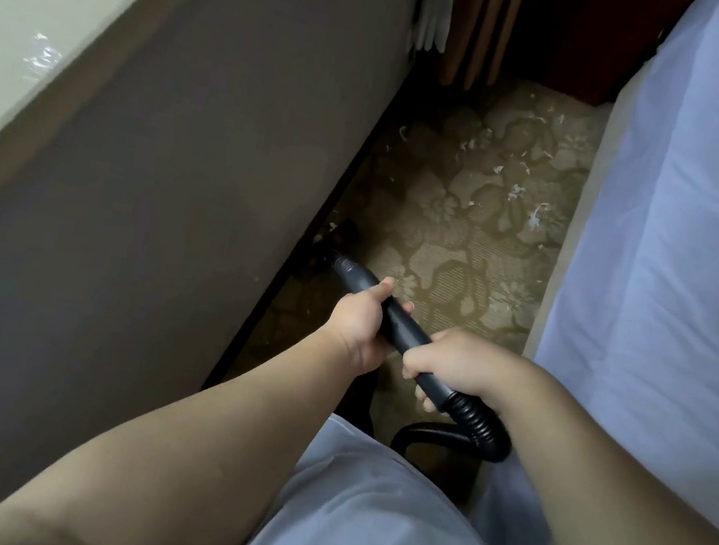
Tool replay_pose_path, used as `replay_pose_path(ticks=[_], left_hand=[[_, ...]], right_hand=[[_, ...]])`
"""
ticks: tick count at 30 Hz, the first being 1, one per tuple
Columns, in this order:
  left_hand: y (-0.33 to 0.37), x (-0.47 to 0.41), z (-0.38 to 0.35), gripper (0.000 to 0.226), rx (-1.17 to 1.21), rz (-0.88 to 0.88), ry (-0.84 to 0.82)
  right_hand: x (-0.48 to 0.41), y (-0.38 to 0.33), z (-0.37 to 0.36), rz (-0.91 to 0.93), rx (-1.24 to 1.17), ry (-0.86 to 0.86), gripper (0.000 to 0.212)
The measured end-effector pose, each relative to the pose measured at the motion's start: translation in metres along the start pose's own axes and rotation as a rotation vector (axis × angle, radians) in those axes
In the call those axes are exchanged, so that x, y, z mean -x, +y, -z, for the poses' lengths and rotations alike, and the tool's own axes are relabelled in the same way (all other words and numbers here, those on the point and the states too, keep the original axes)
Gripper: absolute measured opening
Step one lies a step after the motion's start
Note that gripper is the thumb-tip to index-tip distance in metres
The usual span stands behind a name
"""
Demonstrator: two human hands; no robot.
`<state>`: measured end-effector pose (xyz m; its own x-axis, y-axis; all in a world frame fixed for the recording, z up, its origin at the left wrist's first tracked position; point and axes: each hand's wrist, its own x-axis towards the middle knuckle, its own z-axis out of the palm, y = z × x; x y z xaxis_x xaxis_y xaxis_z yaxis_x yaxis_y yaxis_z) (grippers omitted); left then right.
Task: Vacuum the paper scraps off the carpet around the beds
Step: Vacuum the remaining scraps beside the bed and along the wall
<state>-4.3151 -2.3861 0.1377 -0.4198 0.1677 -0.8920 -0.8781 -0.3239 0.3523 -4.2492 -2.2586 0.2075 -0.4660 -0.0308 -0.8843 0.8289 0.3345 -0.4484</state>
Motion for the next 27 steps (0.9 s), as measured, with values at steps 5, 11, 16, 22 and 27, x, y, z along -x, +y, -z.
replay_pose_path(ticks=[5,11,16,22,27], left_hand=[[0.066,-0.057,-0.051,0.016,0.075,0.042,0.019],[0.146,-0.119,-0.087,0.037,0.096,0.139,0.125],[0.178,-0.147,-0.133,0.042,0.074,0.168,0.107],[0.174,-0.146,-0.134,0.023,-0.017,0.232,0.135],[0.161,-0.124,-0.109,0.013,-0.067,0.274,0.132]], right_hand=[[-0.059,-0.075,0.072,-0.031,0.167,-0.029,0.032],[-0.131,-0.161,0.124,-0.051,0.286,-0.071,0.034],[-0.159,-0.188,0.181,-0.124,0.258,-0.045,0.026],[-0.163,-0.17,0.166,-0.198,0.087,-0.061,0.026],[-0.151,-0.149,0.126,-0.212,-0.01,-0.104,0.027]])
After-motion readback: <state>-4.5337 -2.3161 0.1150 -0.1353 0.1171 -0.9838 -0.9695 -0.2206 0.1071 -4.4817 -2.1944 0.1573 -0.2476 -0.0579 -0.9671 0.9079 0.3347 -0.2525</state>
